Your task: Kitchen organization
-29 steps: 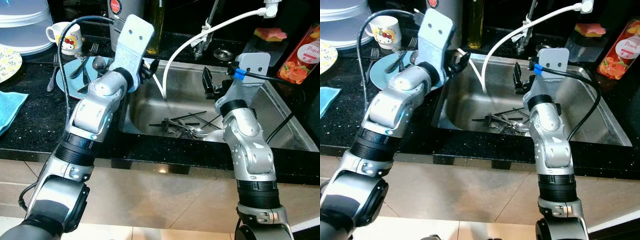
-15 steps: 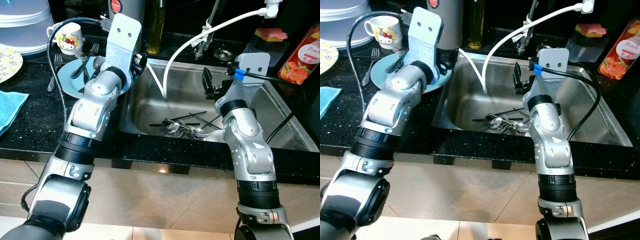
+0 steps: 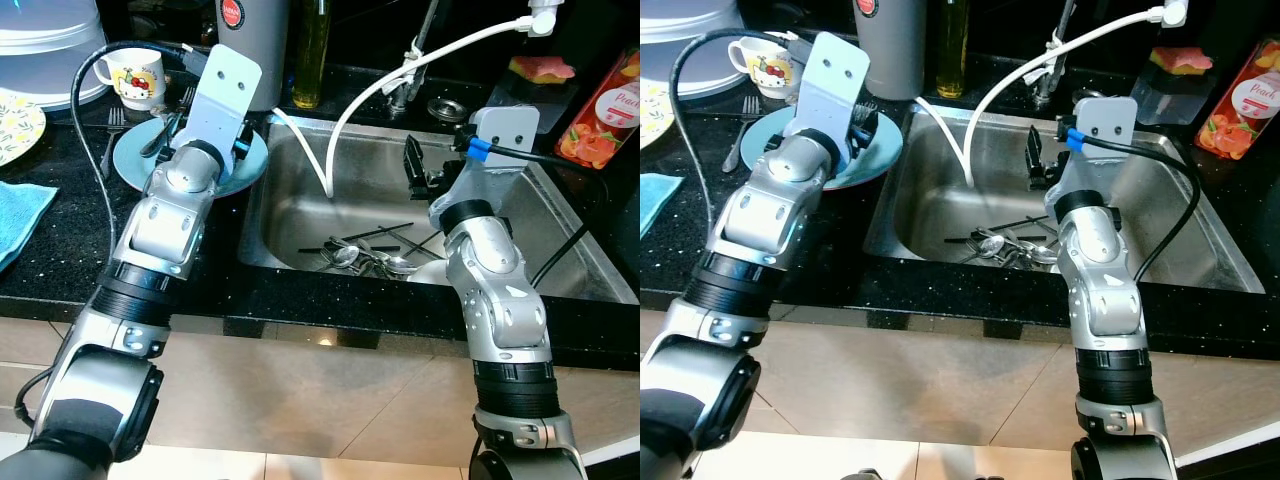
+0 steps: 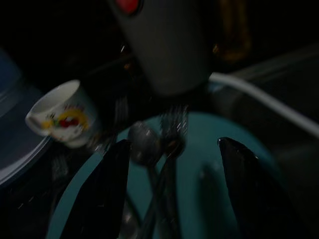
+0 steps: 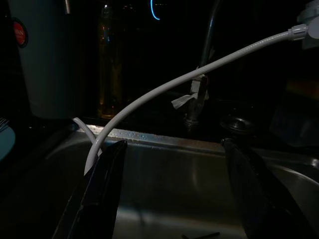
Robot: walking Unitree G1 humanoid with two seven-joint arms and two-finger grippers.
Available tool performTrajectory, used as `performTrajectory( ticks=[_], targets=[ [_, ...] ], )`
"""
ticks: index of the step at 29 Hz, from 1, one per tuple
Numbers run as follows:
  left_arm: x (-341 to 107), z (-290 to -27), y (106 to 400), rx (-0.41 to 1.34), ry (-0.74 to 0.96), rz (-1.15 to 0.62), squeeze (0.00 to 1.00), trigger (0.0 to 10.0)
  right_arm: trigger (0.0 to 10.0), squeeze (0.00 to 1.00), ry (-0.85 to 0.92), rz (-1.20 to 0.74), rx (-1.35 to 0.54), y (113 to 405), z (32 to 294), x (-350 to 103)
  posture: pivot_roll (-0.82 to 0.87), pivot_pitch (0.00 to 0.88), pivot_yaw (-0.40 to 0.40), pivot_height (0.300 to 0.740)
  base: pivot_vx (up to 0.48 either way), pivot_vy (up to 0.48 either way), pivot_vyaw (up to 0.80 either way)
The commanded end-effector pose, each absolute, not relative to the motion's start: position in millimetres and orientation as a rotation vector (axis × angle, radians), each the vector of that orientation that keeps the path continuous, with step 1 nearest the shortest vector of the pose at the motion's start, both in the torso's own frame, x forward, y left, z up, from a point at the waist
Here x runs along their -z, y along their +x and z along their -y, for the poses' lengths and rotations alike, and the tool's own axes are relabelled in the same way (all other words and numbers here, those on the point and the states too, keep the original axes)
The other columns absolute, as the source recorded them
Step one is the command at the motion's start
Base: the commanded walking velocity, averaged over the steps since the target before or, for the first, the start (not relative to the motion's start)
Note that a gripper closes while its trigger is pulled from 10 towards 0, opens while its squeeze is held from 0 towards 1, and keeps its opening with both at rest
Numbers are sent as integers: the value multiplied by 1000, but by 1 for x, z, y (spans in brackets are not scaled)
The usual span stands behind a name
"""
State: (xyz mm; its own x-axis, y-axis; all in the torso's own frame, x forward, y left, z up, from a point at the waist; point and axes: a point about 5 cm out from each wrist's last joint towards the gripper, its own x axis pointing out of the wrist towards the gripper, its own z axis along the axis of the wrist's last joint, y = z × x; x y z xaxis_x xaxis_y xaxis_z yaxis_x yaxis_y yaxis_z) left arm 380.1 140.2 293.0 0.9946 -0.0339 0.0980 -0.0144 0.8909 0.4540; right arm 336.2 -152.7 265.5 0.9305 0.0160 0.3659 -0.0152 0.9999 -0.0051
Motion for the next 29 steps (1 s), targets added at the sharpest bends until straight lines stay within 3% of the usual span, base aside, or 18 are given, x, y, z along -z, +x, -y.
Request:
performTrajectory(
  ticks=[1, 3, 6, 11, 24, 25, 27, 28, 29],
  targets=[
    [-280, -148, 382, -30, 512, 25, 0, 10000, 10000, 0, 0, 358, 0, 337, 157, -260, 219, 52, -64, 740, 0, 0, 0],
    [-275, -150, 383, -29, 485, -14, 0, 10000, 10000, 0, 0, 358, -2, 338, 157, -260, 220, 48, -65, 740, 0, 0, 0],
    [-268, -153, 386, -35, 278, -108, 0, 10000, 10000, 0, -1, 359, -5, 338, 156, -260, 219, 42, -65, 740, 0, 0, 0],
    [-263, -163, 393, -104, 82, -207, 0, 10000, 10000, 0, -2, 362, -4, 338, 157, -260, 219, 41, -64, 740, 0, 0, 0],
    [-248, -172, 397, -146, -109, -338, 0, 10000, 10000, 0, -1, 362, 0, 338, 157, -260, 215, 50, -60, 740, 0, 0, 0],
    [-246, -173, 397, -149, -117, -348, 0, 8824, 10000, 0, 0, 361, 0, 338, 157, -260, 217, 52, -59, 740, 0, 0, 0],
    [-245, -173, 397, -154, -128, -360, 0, 2235, 10000, 0, 1, 360, 1, 338, 157, -259, 217, 53, -58, 740, 0, 0, 0],
    [-245, -173, 398, -159, -127, -364, 0, 1059, 10000, 0, 2, 361, 1, 338, 157, -259, 217, 53, -58, 740, 0, 0, 0],
    [-245, -173, 398, -159, -127, -364, 0, 1059, 10000, 0, 2, 361, 1, 338, 157, -259, 217, 53, -58, 740, 0, 0, 0]
  ],
)
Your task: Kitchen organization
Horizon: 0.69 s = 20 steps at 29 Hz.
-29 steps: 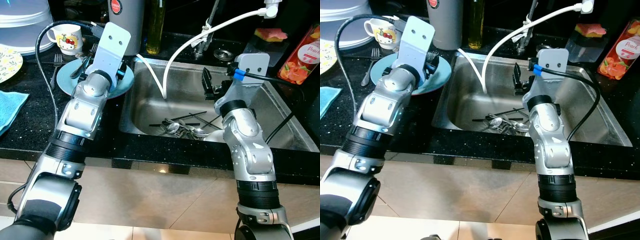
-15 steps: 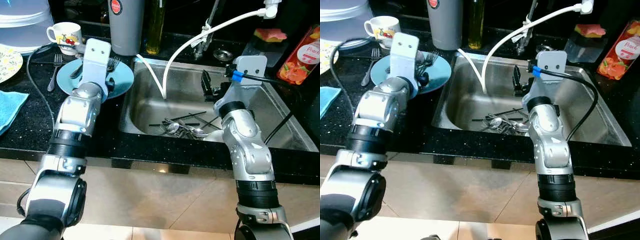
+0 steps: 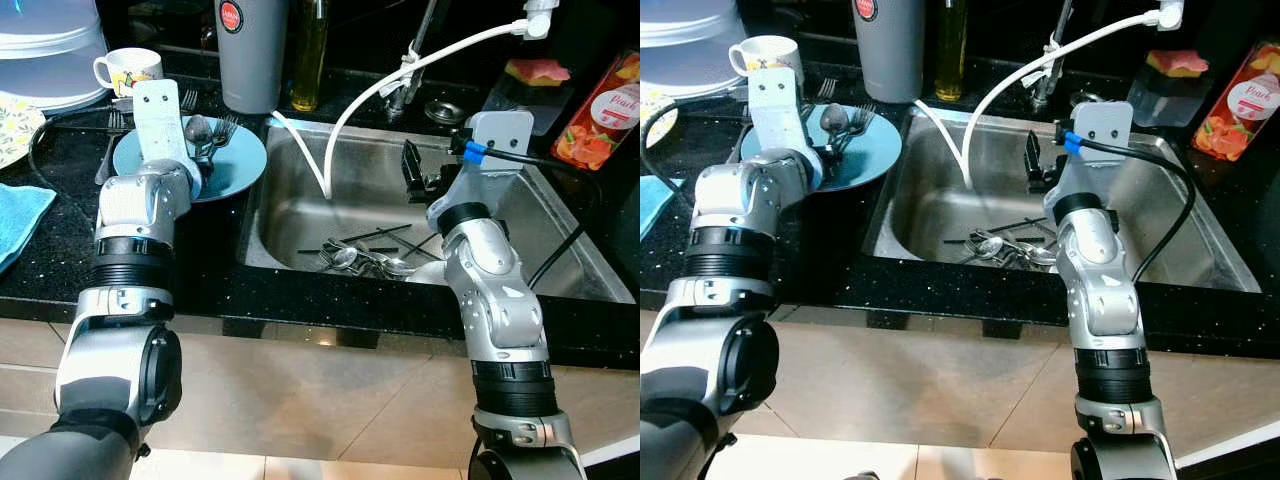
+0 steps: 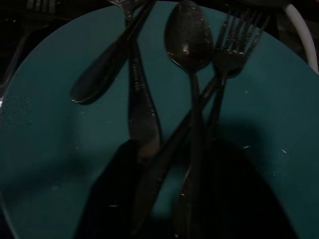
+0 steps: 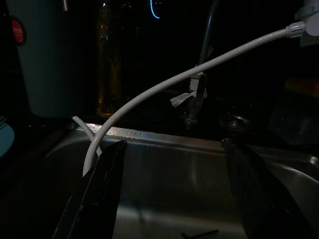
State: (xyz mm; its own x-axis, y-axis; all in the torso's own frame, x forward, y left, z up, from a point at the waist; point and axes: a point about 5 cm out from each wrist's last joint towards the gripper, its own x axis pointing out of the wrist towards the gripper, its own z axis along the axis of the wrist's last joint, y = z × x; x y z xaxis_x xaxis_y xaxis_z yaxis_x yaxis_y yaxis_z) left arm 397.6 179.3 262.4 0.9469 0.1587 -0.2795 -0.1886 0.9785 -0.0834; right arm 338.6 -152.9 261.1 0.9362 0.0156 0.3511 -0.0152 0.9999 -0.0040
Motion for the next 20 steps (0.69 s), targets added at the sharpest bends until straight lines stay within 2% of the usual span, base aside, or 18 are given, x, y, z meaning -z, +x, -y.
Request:
performTrajectory(
  ticks=[1, 6, 11, 16, 17, 18, 19, 20],
  targets=[
    [-245, -173, 398, -163, -124, -366, 0, 0, 10000, 0, 3, 361, 1, 338, 157, -259, 216, 53, -58, 740, 0, 0, 0],
    [-246, -175, 399, -183, -85, -360, 0, 0, 10000, 0, 4, 361, 2, 338, 157, -259, 216, 54, -56, 740, 0, 0, 0],
    [-253, -178, 401, -232, 61, -288, 0, 0, 10000, 0, 4, 360, 4, 338, 158, -259, 215, 56, -58, 740, 0, 0, 0],
    [-259, -178, 401, -240, 81, -243, 0, 0, 10000, 0, 5, 360, 3, 338, 158, -259, 215, 58, -59, 740, 0, 0, 0],
    [-264, -176, 400, -240, 99, -207, 0, 5020, 10000, 0, 5, 360, 3, 338, 158, -259, 216, 58, -60, 740, 0, 0, 0],
    [-264, -176, 400, -240, 99, -207, 0, 5020, 10000, 0, 5, 360, 3, 338, 158, -259, 216, 58, -60, 740, 0, 0, 0],
    [-269, -173, 400, -233, 116, -175, 0, 10000, 10000, 0, 5, 359, 3, 338, 158, -259, 217, 59, -60, 740, 0, 0, 0],
    [-269, -173, 400, -233, 116, -175, 0, 10000, 10000, 0, 5, 359, 3, 338, 158, -259, 217, 59, -60, 740, 0, 0, 0]
  ],
)
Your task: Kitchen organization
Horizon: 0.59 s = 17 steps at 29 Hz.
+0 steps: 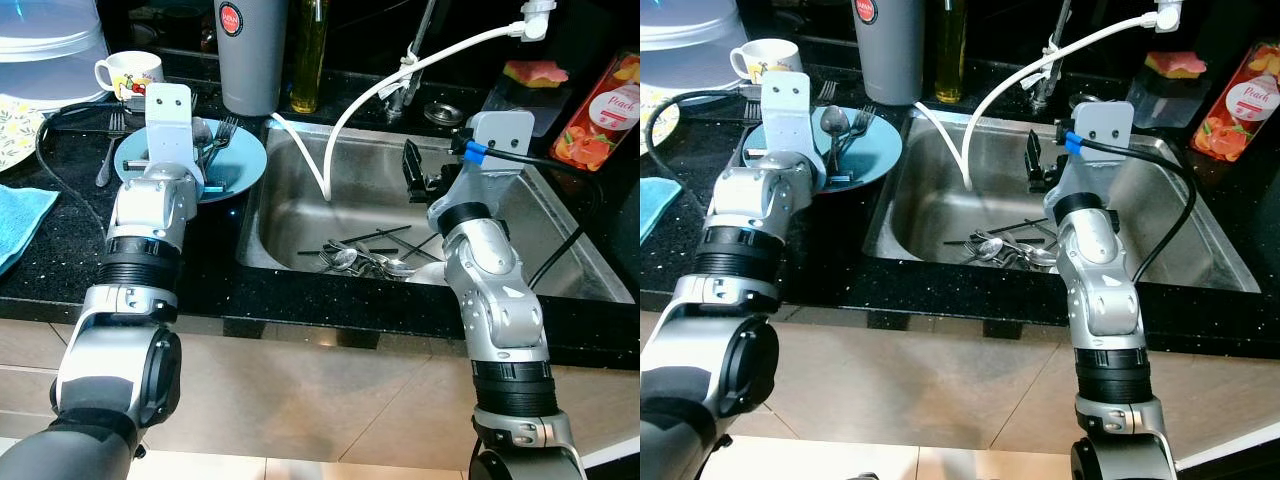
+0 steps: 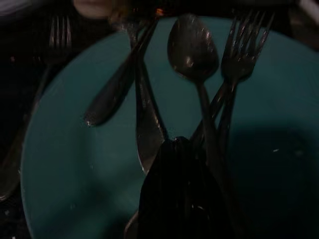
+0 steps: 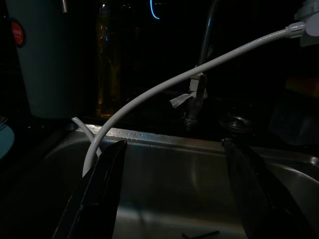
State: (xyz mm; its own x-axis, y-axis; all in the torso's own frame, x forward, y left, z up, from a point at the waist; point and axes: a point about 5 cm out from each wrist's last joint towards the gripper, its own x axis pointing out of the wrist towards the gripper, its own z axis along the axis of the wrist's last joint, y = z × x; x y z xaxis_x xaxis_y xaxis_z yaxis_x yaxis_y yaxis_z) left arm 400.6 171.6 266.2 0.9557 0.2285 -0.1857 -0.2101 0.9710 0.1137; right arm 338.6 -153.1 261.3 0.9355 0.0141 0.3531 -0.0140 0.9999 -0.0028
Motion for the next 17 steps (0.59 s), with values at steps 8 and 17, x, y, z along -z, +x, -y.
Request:
performTrajectory(
  ticks=[8, 17],
  targets=[
    [-288, -161, 398, -162, 262, -69, 0, 10000, 10000, 0, 21, 362, 16, 337, 157, -257, 238, 50, -18, 740, 0, 0, 0],
    [-271, -174, 399, -163, 194, -199, 0, 10000, 10000, 0, 35, 361, 24, 336, 156, -254, 249, 46, -3, 740, 0, 0, 0]
  ],
)
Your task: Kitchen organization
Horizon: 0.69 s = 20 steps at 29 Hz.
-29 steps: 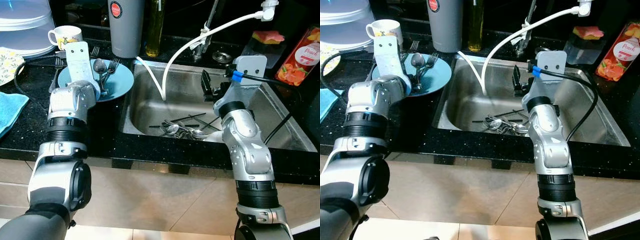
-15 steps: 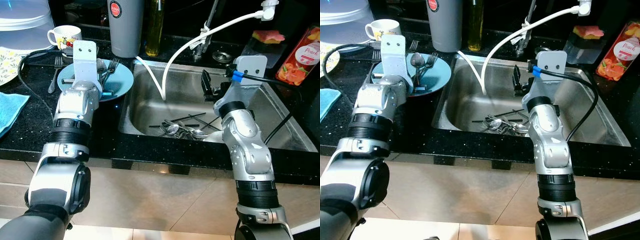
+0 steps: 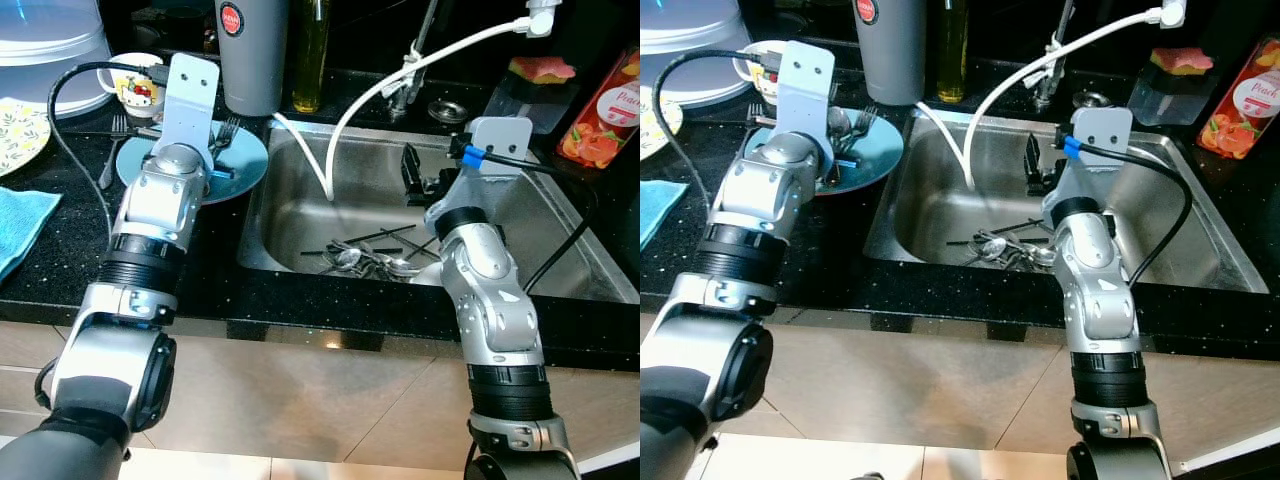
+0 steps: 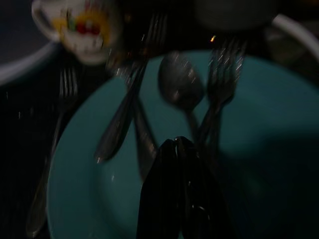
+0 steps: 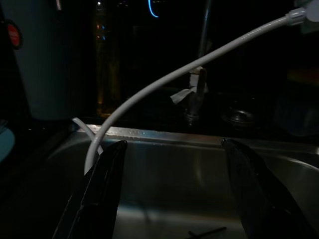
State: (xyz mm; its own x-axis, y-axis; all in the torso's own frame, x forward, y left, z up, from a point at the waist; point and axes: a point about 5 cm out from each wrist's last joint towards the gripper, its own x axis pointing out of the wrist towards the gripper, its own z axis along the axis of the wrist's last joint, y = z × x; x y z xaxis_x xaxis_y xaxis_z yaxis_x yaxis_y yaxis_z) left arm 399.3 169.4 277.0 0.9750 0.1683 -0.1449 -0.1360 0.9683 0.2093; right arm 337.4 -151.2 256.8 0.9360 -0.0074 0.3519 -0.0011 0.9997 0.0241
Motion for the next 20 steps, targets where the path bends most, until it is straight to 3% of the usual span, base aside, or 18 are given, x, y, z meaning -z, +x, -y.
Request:
performTrajectory(
  ticks=[1, 9, 10, 11, 12, 13, 14, 18, 19, 20],
  targets=[
    [-269, -175, 399, -166, 179, -216, 0, 10000, 10000, 0, 35, 362, 24, 336, 156, -254, 249, 46, -3, 740, 0, 0, 0],
    [-259, -173, 398, -152, 171, -242, 0, 10000, 10000, 0, 37, 364, 16, 336, 153, -254, 243, 34, -7, 740, 0, 0, 0],
    [-258, -173, 398, -150, 166, -246, 420, 10000, 10000, 0, 36, 364, 15, 337, 153, -253, 243, 33, -7, 740, 0, 0, 0],
    [-258, -173, 398, -150, 166, -246, 420, 10000, 10000, 0, 36, 364, 15, 337, 153, -253, 243, 33, -7, 740, 0, 0, 0],
    [-257, -173, 398, -150, 163, -250, 875, 10000, 10000, 0, 36, 364, 15, 337, 153, -254, 243, 33, -7, 740, 0, 0, 0],
    [-257, -173, 398, -150, 163, -250, 875, 10000, 10000, 0, 36, 364, 15, 337, 153, -254, 243, 33, -7, 740, 0, 0, 0],
    [-256, -173, 398, -148, 152, -254, 1000, 10000, 10000, 0, 35, 365, 15, 337, 153, -253, 244, 31, -7, 740, 0, 0, 0],
    [-256, -176, 398, -157, 139, -266, 1000, 10000, 10000, 0, 35, 365, 10, 337, 151, -253, 245, 24, -5, 740, 0, 0, 0],
    [-256, -176, 398, -155, 135, -271, 875, 10000, 10000, 0, 35, 365, 9, 337, 151, -253, 245, 24, -5, 740, 0, 0, 0],
    [-256, -176, 398, -155, 135, -271, 875, 10000, 10000, 0, 35, 365, 9, 337, 151, -253, 245, 24, -5, 740, 0, 0, 0]
  ],
)
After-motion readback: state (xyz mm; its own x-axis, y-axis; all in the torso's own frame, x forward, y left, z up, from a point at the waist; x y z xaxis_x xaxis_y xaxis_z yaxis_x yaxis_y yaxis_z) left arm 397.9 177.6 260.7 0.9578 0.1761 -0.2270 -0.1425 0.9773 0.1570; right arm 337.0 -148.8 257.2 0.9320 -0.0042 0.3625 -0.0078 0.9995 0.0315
